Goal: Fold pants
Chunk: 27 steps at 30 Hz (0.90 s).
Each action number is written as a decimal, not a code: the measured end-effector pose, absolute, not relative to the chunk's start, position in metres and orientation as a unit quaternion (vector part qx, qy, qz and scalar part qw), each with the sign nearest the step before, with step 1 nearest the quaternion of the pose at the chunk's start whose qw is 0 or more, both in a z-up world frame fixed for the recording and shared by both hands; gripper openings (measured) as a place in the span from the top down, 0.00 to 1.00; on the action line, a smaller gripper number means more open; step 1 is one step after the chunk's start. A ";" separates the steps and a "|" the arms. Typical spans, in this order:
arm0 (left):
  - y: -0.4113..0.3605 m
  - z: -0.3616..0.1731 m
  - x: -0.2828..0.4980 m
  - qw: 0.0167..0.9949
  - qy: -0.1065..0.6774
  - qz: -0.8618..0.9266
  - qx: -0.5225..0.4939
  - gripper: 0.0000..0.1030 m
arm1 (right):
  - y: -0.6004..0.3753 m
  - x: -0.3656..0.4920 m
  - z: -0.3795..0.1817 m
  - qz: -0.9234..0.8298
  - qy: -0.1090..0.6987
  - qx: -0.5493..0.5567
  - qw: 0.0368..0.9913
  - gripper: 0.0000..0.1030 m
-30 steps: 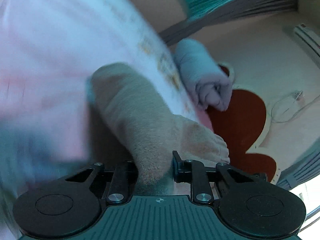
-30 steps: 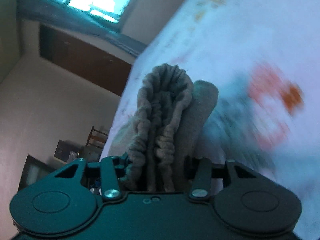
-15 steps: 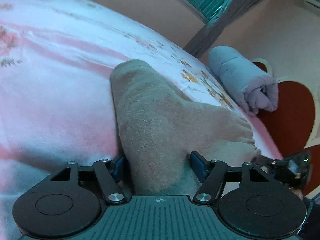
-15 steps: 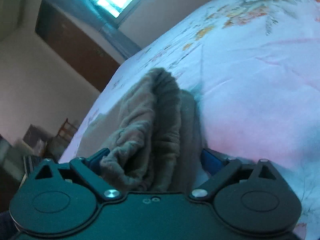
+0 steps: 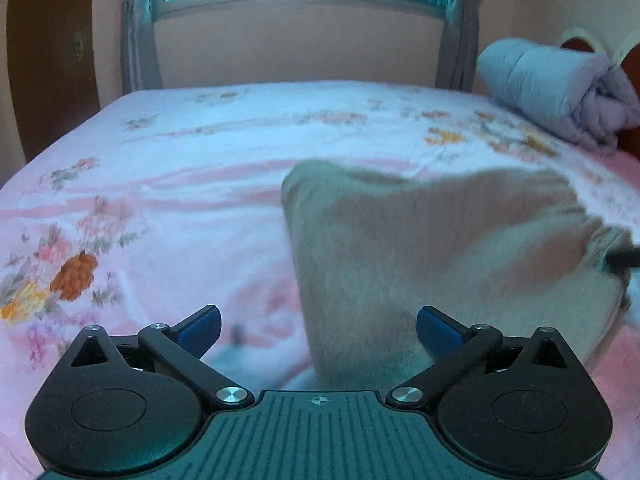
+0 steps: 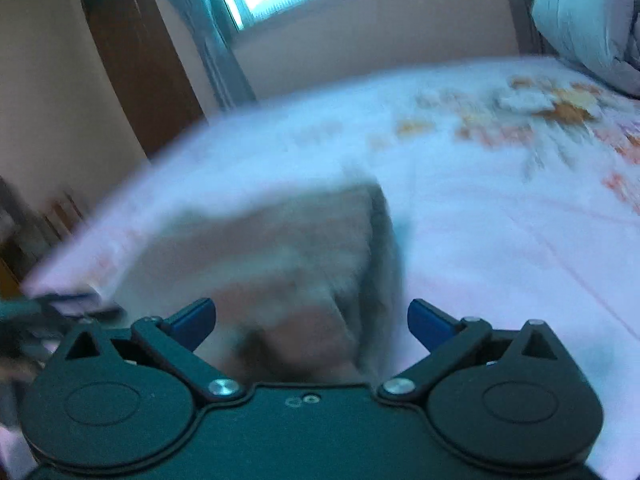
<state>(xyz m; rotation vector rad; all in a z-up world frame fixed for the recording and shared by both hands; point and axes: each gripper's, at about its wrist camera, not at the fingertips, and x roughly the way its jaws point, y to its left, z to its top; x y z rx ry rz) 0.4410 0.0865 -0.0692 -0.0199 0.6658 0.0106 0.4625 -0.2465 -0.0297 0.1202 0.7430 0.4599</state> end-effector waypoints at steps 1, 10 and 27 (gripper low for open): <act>0.088 -0.072 0.439 0.945 0.327 0.003 -0.020 0.00 | -0.244 0.466 -0.041 0.209 0.384 0.041 0.898 0.06; 0.084 -0.058 0.410 0.946 0.325 0.015 -0.016 0.00 | -0.260 0.428 -0.010 0.211 0.321 0.086 0.919 0.06; 0.043 -0.008 0.090 0.987 0.159 0.026 -0.012 0.00 | -0.299 0.113 0.015 0.118 0.162 0.041 0.979 0.06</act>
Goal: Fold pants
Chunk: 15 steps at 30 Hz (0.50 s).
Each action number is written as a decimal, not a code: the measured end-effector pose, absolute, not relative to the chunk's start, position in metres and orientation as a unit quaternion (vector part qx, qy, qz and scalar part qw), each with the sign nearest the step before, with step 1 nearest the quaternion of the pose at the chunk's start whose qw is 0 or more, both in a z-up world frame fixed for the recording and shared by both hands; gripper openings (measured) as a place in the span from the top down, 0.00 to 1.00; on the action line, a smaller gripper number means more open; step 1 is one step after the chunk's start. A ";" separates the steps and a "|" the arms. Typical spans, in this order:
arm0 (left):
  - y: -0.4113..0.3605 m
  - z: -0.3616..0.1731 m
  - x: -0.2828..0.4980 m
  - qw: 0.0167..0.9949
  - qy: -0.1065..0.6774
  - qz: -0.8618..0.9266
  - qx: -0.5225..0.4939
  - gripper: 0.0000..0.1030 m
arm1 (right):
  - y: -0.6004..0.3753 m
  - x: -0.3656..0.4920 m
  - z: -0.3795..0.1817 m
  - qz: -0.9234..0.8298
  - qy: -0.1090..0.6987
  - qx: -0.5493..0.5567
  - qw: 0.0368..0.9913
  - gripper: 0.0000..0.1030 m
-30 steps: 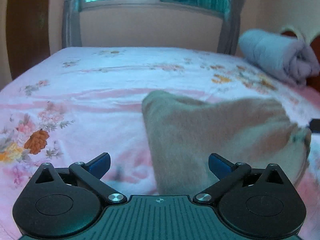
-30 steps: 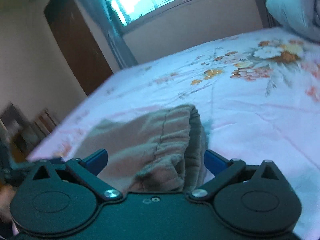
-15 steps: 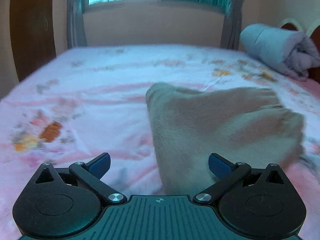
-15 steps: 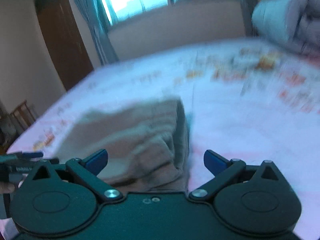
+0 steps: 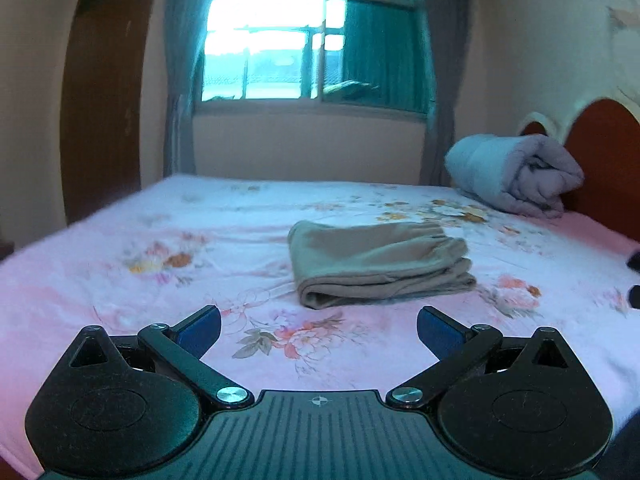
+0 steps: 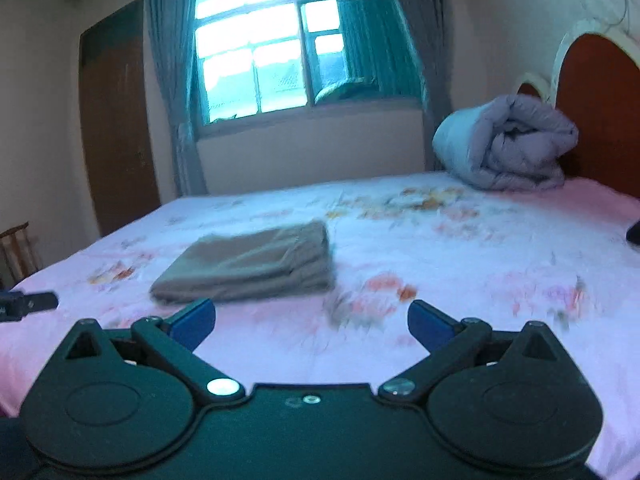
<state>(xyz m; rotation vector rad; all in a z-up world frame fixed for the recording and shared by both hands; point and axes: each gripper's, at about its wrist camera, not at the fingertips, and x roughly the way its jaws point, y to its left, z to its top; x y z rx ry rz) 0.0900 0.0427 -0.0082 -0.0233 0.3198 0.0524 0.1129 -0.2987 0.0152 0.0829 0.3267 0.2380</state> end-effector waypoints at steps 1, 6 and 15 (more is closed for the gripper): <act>0.040 -0.009 0.084 0.988 0.152 0.030 -0.005 0.00 | -0.296 0.110 0.014 0.119 0.158 0.031 0.980 0.06; 0.035 -0.021 0.059 0.990 0.136 0.039 -0.015 0.00 | -0.285 0.106 0.013 0.123 0.169 -0.002 0.978 0.06; 0.039 -0.018 0.050 0.993 0.114 0.030 -0.031 0.00 | -0.285 0.098 0.008 0.116 0.169 0.011 0.979 0.06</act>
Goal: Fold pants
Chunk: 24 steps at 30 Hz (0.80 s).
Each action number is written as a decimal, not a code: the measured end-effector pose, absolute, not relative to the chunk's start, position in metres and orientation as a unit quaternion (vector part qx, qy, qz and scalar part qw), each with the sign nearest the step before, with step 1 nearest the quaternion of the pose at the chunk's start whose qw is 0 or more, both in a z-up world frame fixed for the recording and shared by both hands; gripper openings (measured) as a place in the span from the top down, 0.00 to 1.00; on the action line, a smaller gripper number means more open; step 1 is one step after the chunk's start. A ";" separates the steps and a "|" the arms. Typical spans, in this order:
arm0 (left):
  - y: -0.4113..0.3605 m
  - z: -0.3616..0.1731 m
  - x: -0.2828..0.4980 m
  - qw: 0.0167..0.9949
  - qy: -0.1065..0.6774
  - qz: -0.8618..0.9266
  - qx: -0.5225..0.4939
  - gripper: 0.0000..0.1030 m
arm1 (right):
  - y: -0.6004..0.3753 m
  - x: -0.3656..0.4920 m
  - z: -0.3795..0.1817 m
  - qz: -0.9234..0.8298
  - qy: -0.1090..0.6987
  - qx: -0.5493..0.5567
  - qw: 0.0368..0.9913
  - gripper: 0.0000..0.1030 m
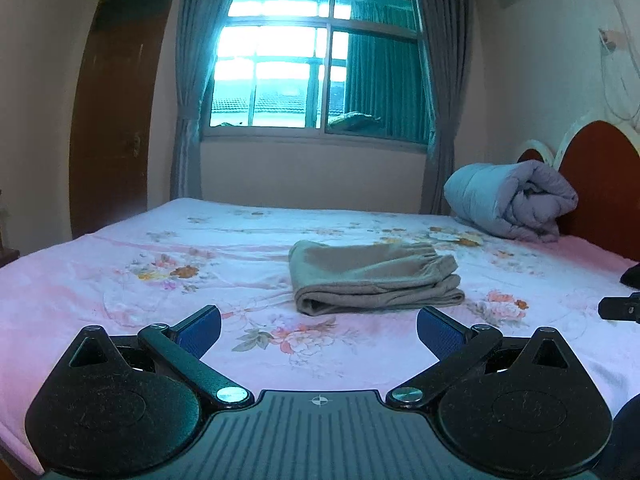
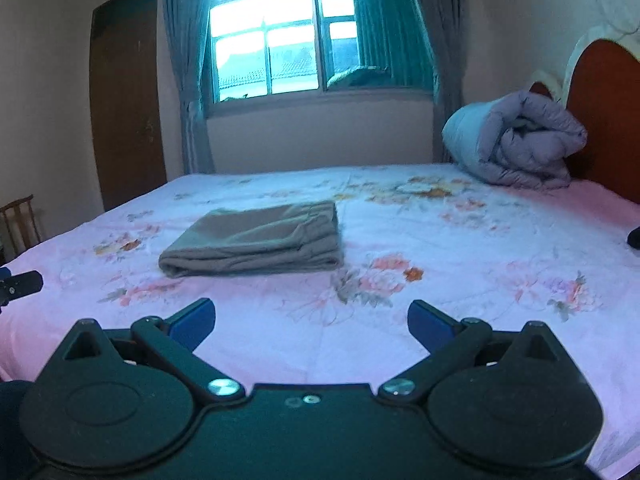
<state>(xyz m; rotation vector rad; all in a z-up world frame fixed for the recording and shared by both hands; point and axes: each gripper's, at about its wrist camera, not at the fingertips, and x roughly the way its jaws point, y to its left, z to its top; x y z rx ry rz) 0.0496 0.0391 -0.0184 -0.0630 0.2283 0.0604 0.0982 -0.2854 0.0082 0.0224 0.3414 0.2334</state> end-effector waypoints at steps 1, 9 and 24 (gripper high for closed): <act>0.039 -0.019 0.051 0.992 0.116 0.031 -0.032 0.00 | -0.284 0.097 0.008 0.114 0.165 0.007 0.980 0.06; 0.036 -0.022 0.053 0.992 0.120 0.025 -0.028 0.00 | -0.276 0.095 0.008 0.114 0.153 -0.017 0.981 0.06; 0.035 -0.021 0.052 0.992 0.118 0.020 -0.025 0.00 | -0.275 0.093 0.009 0.112 0.152 -0.014 0.982 0.06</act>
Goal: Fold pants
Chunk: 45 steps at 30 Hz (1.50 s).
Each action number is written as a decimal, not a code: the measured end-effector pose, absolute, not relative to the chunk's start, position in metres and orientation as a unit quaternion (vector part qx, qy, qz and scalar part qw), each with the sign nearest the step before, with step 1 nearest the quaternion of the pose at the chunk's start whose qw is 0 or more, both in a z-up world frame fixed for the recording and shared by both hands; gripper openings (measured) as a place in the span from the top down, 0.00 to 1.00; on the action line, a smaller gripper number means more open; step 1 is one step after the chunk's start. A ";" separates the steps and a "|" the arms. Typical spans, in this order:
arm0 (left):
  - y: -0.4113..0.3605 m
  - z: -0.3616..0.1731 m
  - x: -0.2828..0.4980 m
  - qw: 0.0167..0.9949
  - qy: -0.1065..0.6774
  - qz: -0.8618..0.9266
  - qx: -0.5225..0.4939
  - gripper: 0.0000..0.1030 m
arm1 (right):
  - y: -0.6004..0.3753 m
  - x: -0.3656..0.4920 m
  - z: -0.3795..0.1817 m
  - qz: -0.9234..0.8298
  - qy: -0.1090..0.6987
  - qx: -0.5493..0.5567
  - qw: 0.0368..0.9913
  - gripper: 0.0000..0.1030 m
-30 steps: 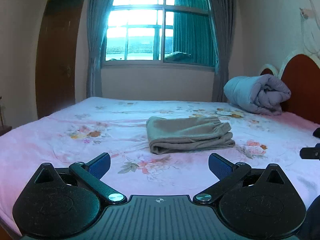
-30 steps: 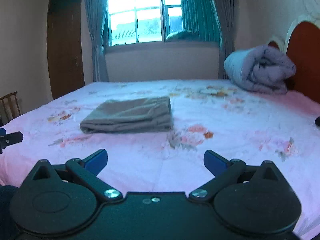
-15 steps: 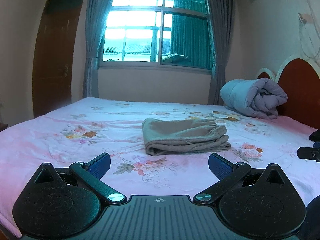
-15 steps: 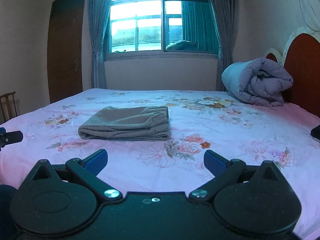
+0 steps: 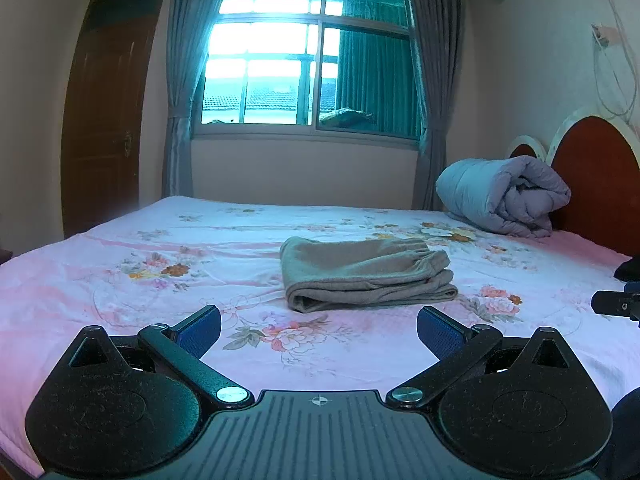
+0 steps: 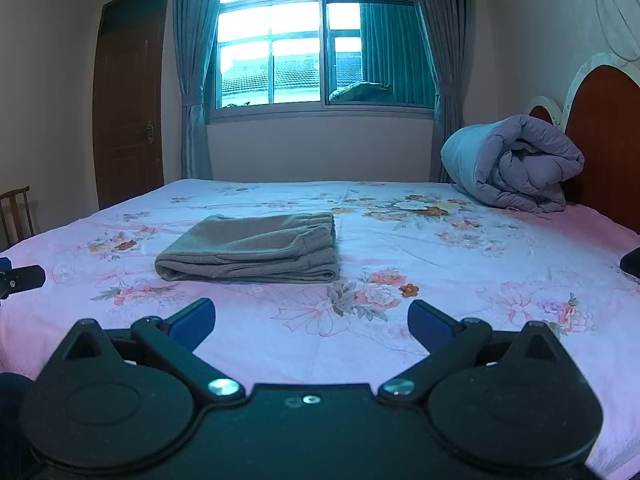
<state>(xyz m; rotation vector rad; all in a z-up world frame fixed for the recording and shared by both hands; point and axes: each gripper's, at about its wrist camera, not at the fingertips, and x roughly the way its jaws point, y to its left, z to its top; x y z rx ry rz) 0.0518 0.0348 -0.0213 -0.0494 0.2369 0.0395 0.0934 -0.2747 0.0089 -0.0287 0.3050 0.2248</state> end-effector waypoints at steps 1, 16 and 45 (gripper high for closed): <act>0.035 -0.021 0.052 0.993 0.118 0.020 -0.025 0.00 | -0.275 0.094 0.009 0.112 0.152 -0.015 0.982 0.06; 0.033 -0.021 0.053 0.992 0.121 0.018 -0.024 0.00 | -0.274 0.093 0.009 0.112 0.153 -0.015 0.982 0.06; 0.031 -0.021 0.054 0.992 0.121 0.017 -0.023 0.00 | -0.274 0.093 0.009 0.112 0.153 -0.016 0.982 0.06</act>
